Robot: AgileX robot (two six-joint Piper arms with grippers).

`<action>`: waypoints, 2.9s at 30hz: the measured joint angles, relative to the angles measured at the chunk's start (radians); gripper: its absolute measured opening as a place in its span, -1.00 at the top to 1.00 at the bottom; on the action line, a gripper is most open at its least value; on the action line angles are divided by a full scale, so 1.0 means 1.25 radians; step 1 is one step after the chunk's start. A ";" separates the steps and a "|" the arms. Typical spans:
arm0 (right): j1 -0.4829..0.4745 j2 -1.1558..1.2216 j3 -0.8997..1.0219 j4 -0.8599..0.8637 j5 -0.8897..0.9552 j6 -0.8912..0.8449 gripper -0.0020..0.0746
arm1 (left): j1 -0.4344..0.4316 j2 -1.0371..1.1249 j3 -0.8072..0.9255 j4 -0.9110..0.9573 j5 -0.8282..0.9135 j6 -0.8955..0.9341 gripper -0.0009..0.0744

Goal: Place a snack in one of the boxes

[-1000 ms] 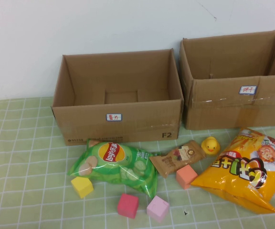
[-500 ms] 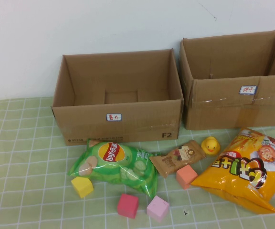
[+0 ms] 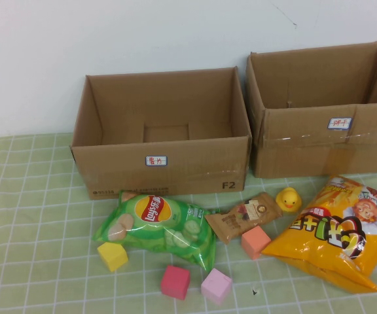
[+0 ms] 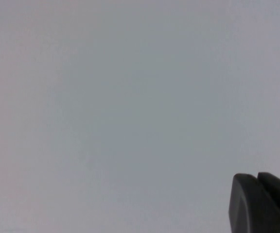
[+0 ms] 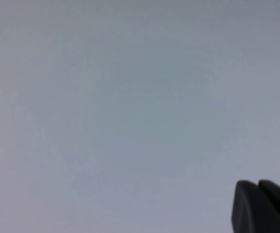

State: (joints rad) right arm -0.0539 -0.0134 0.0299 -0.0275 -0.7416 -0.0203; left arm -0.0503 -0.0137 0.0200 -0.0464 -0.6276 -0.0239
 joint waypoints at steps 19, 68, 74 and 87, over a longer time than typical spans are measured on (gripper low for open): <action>0.000 0.036 -0.298 0.082 0.487 -0.125 0.95 | 0.000 0.126 -0.464 0.009 0.803 -0.073 0.98; 0.000 0.277 -0.216 0.172 0.878 -0.149 0.95 | -0.047 1.505 -0.843 -0.747 0.892 0.616 -0.78; 0.000 0.277 -0.216 0.172 0.877 -0.151 0.95 | -0.057 1.570 -0.889 -0.748 0.940 0.617 -0.78; 0.000 0.277 -0.216 0.164 0.873 -0.151 0.95 | -0.057 1.580 -0.904 -0.770 1.016 0.630 0.18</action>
State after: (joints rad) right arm -0.0539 0.3332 -0.2400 0.1773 0.3501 -0.2093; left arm -0.1213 1.9612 -1.1097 -1.0090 0.6422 0.7642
